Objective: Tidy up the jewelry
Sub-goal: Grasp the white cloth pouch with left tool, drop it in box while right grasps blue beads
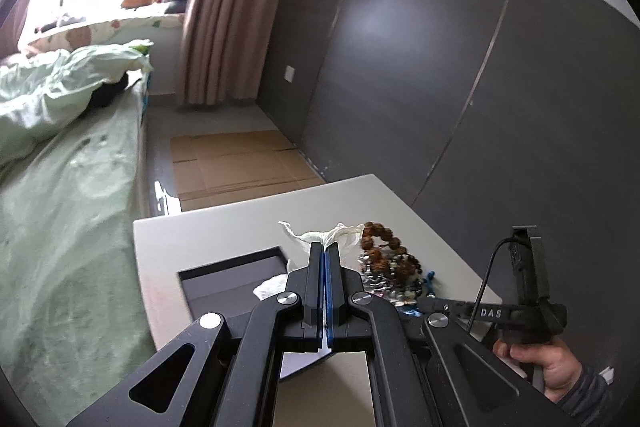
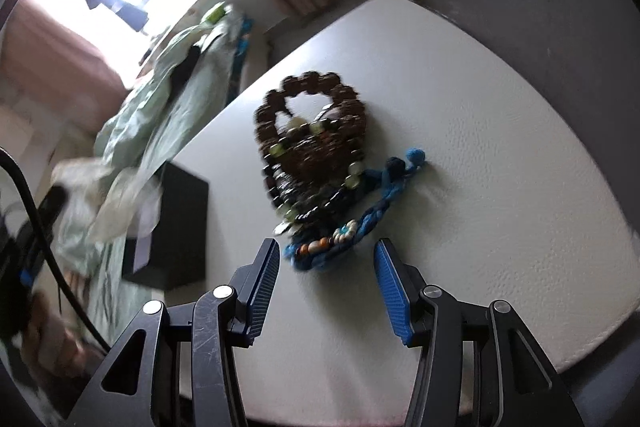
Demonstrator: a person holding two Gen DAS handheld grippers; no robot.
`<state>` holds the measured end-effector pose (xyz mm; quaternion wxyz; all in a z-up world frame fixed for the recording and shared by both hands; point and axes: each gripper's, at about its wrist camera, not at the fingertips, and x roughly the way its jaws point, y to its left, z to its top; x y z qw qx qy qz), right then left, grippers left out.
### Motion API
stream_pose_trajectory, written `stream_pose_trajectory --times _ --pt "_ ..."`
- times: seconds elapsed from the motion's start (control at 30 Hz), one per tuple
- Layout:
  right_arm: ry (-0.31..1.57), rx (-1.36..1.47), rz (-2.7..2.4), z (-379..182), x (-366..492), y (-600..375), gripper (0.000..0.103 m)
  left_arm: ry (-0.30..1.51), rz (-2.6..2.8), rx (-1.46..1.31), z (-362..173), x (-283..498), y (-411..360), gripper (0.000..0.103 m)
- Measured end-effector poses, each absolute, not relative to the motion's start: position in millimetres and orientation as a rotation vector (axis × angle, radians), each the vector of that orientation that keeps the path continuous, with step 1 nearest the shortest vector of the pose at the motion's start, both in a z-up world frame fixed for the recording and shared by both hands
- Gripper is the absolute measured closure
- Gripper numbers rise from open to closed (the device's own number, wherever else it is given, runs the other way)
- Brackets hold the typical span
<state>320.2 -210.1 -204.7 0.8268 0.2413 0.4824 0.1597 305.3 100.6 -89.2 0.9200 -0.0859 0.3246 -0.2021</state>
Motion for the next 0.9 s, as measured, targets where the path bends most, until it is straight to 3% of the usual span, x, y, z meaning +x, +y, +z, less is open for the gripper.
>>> stream_pose_trajectory --times 0.07,0.13,0.17,0.3,0.37,0.4,0.5,0.53,0.9 --pt "1.019 0.549 0.315 -208 323 -210 0.072 0.669 -0.406 -0.189 -95 305 110 0.103" --pt "1.019 0.588 0.317 -210 325 -210 0.083 0.676 -0.410 -0.208 -102 306 116 0.103" --pt "1.014 0.583 0.304 -209 325 -211 0.094 0.682 -0.415 -0.214 -105 308 118 0.103" --pt "0.946 0.533 0.304 -188 319 -209 0.093 0.718 -0.415 -0.237 -113 315 127 0.102" --pt "0.915 0.500 0.309 -173 317 -206 0.093 0.755 -0.416 -0.253 -117 320 130 0.096" --pt "0.903 0.494 0.316 -167 317 -205 0.094 0.768 -0.421 -0.269 -118 324 133 0.086" --pt "0.865 0.459 0.330 -147 316 -198 0.094 0.737 -0.408 -0.298 -115 319 143 0.035" --pt "0.853 0.450 0.337 -141 316 -195 0.094 0.711 -0.397 -0.304 -111 315 147 0.029" --pt "0.798 0.379 0.503 -93 333 -123 0.094 0.663 -0.305 -0.328 -94 304 186 0.029"
